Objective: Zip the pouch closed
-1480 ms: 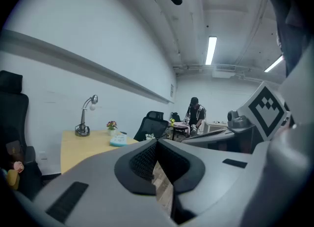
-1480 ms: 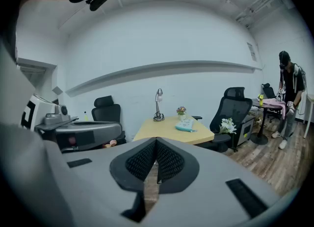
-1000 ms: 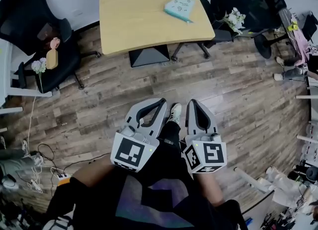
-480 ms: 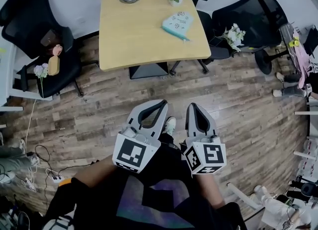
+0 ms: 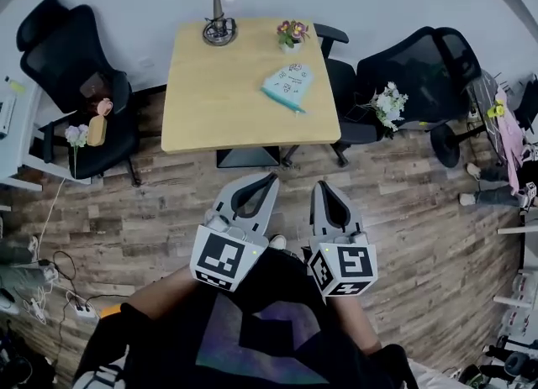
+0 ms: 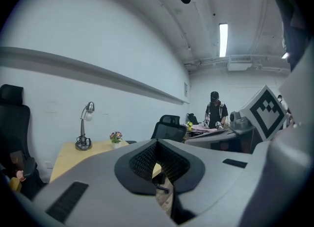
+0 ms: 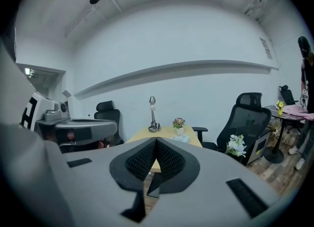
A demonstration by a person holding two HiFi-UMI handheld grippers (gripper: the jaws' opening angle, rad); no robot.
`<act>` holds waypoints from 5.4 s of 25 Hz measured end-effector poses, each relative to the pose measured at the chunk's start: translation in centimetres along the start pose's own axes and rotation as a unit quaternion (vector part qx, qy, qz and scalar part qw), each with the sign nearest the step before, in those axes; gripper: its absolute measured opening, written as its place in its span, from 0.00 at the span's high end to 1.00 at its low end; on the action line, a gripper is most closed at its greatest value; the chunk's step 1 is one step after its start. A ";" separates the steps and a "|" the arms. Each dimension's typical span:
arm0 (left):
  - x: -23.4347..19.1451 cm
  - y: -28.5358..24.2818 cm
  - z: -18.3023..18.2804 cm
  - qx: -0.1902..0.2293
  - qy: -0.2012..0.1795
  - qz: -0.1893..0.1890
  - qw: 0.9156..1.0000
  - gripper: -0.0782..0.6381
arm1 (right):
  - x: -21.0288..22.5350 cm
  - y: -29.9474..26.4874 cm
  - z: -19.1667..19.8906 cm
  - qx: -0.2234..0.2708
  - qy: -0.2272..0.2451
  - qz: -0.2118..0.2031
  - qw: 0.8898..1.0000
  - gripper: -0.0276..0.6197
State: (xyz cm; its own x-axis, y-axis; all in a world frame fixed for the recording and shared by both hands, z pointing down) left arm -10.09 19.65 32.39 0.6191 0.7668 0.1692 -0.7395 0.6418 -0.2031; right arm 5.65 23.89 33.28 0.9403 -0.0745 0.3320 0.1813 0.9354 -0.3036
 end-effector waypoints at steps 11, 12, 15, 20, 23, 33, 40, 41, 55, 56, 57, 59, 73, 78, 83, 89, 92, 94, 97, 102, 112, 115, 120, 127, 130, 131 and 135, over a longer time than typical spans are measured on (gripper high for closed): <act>3.1 -4.8 -1.6 -0.014 -0.004 -0.045 0.999 0.88 | 5.5 -0.7 -2.0 -0.018 0.013 -0.059 0.998 0.93; 3.5 -5.0 -1.6 -0.018 -0.006 -0.046 0.999 0.88 | 6.0 -0.7 -1.9 -0.019 0.009 -0.060 0.998 0.93; 4.2 -5.2 -1.4 -0.027 -0.012 -0.047 0.998 0.88 | 7.1 -1.0 -1.5 -0.022 -0.004 -0.058 0.998 0.93; 3.8 -6.5 -0.3 -0.048 0.000 -0.032 0.998 0.88 | 7.7 -2.4 -1.0 -0.041 -0.010 -0.049 0.998 0.93; 2.6 -8.3 0.4 -0.046 0.007 -0.018 0.999 0.88 | 8.3 -3.8 -0.8 -0.050 -0.009 -0.031 0.998 0.93; -6.2 -15.6 0.3 -0.012 0.010 0.020 1.000 0.88 | 7.8 -12.8 -4.4 -0.066 0.022 0.012 0.997 0.93; -12.7 -17.9 1.3 -0.021 0.027 0.031 0.999 0.88 | 6.9 -18.7 -5.8 -0.099 0.036 0.036 0.994 0.93; -13.5 -18.3 1.5 -0.021 0.027 0.033 0.999 0.88 | 6.9 -19.4 -5.9 -0.103 0.040 0.040 0.993 0.93; -18.4 -22.0 4.8 -0.052 0.025 0.060 0.997 0.88 | 9.7 -26.3 -5.1 -0.176 0.096 0.067 0.977 0.93; -18.4 -22.5 5.0 -0.057 0.027 0.059 0.996 0.88 | 10.2 -26.8 -5.0 -0.182 0.099 0.061 0.976 0.93; -18.4 -22.9 5.3 -0.061 0.028 0.057 0.996 0.88 | 10.6 -27.4 -4.8 -0.188 0.103 0.055 0.975 0.93; -18.3 -23.7 5.6 -0.070 0.033 0.048 0.996 0.88 | 11.7 -28.3 -4.5 -0.203 0.116 0.040 0.971 0.93; -15.5 -28.8 11.1 -0.167 0.039 0.030 0.985 0.82 | 16.2 -32.7 0.5 -0.329 0.210 -0.073 0.918 0.80; -14.3 -29.2 13.1 -0.200 0.040 0.029 0.979 0.81 | 16.9 -33.6 2.4 -0.355 0.229 -0.099 0.901 0.78; -14.1 -29.4 14.0 -0.216 0.039 0.026 0.975 0.81 | 17.4 -34.7 4.2 -0.376 0.257 -0.113 0.883 0.77; -13.9 -29.3 14.3 -0.223 0.037 0.029 0.974 0.81 | 18.2 -35.5 5.9 -0.397 0.278 -0.117 0.867 0.77; -13.8 -29.4 14.2 -0.222 0.035 0.034 0.974 0.81 | 18.4 -35.9 6.4 -0.404 0.282 -0.118 0.862 0.77; -13.8 -29.3 14.1 -0.221 0.032 0.038 0.974 0.81 | 18.4 -36.1 6.6 -0.406 0.284 -0.117 0.861 0.78; -13.6 -29.3 14.2 -0.222 0.025 0.046 0.974 0.81 | 18.4 -36.3 6.9 -0.408 0.285 -0.114 0.860 0.81; -13.7 -29.4 13.8 -0.215 0.019 0.051 0.975 0.81 | 18.2 -36.3 6.3 -0.408 0.281 -0.110 0.862 0.89; -13.9 -29.6 12.2 -0.187 0.008 0.070 0.980 0.81 | 16.3 -35.1 0.1 -0.381 0.160 -0.122 0.902 0.91; -14.2 -29.6 11.8 -0.180 0.003 0.079 0.981 0.81 | 15.6 -35.0 -1.7 -0.366 0.138 -0.124 0.912 0.91; -14.7 -29.9 11.5 -0.177 -0.006 0.090 0.980 0.78 | 14.3 -34.8 -3.3 -0.348 0.127 -0.127 0.920 0.91; -14.9 -31.0 11.3 -0.186 -0.028 0.099 0.977 0.77 | 13.2 -34.3 -3.6 -0.340 0.116 -0.126 0.925 0.91; -15.1 -31.2 11.4 -0.189 -0.032 0.102 0.976 0.78 | 13.1 -34.0 -3.6 -0.340 0.113 -0.125 0.925 0.91; -15.1 -31.2 11.4 -0.189 -0.033 0.102 0.976 0.80 | 13.1 -33.9 -3.5 -0.340 0.112 -0.125 0.925 0.91; -14.9 -31.3 11.3 -0.190 -0.040 0.105 0.975 0.85 | 13.1 -33.6 -3.4 -0.340 0.107 -0.122 0.926 0.91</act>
State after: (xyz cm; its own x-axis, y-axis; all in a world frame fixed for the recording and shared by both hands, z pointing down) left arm 0.81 -11.85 47.10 0.4303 0.8891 0.1560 -0.6880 0.4349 -0.5810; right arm 12.87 -9.65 44.78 0.8696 -0.3900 0.3027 0.4673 0.4525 -0.7595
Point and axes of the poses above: the fingertips, and each gripper's own axes: y backward along the fingers, x to its right, z out of its underside, the point moved 8 cm from there along y, backward along the fingers, and after that the axes turned 13 degrees about -y, right-handed, at the moved point
